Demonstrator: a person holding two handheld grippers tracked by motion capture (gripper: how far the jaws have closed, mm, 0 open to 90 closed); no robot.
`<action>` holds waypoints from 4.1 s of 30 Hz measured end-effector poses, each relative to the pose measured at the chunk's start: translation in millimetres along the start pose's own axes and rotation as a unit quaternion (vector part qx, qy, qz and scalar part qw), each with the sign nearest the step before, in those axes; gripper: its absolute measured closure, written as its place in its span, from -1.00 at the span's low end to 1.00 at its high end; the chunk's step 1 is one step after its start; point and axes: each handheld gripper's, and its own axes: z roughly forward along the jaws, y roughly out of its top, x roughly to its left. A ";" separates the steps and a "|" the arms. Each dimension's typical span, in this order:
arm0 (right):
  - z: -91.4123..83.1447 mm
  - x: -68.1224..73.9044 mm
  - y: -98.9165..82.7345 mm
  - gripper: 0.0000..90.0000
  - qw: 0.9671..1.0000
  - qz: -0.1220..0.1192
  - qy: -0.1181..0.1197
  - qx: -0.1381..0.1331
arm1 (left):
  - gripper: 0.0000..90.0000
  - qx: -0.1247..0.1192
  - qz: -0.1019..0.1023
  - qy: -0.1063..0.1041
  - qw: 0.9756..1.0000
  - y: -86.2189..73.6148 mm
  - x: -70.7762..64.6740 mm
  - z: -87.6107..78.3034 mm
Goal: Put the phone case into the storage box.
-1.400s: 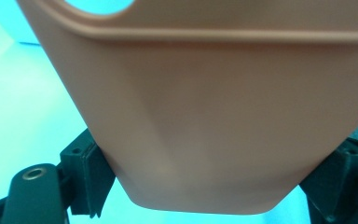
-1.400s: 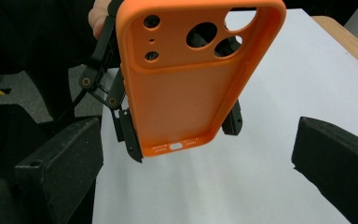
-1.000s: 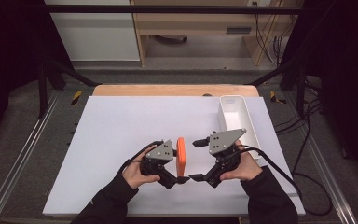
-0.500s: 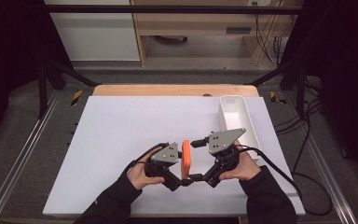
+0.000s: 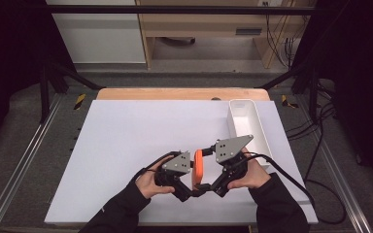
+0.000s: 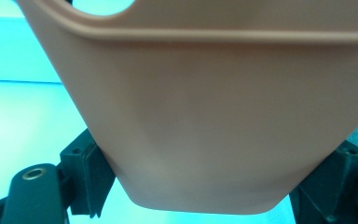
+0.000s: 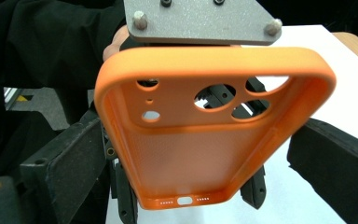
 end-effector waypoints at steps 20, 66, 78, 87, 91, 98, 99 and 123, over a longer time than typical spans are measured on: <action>0.8 -2.5 -0.9 -0.65 1.000 0.006 0.020 -0.007 | -0.66 0.002 0.008 -0.007 1.000 -2.2 -1.7 0.1; -23.5 -7.9 4.9 -0.64 0.999 0.032 -0.034 -0.020 | -0.95 -0.020 -0.070 0.095 0.993 -35.3 3.7 -58.4; -40.6 -9.1 4.5 -0.64 0.996 0.047 -0.071 -0.024 | -0.95 -0.039 -0.119 0.171 0.977 -65.6 11.1 -86.7; -55.4 -12.0 7.9 -0.64 0.991 0.062 -0.109 -0.043 | -0.95 -0.056 -0.149 0.209 0.965 -88.7 12.5 -107.1; -60.9 -14.5 9.1 -0.64 0.988 0.071 -0.129 -0.049 | -0.95 -0.062 -0.160 0.226 0.959 -97.7 13.0 -114.4; -72.0 -20.1 11.0 -0.64 0.979 0.089 -0.174 -0.062 | -0.95 -0.065 -0.172 0.244 0.952 -110.4 13.3 -125.2; -72.0 -20.1 11.0 -0.64 0.979 0.089 -0.174 -0.062 | -0.95 -0.064 -0.173 0.246 0.952 -112.1 13.1 -126.7; -96.7 -49.1 11.3 -0.64 0.944 0.140 -0.293 -0.065 | -0.97 -0.062 -0.190 0.291 0.936 -136.1 13.3 -151.2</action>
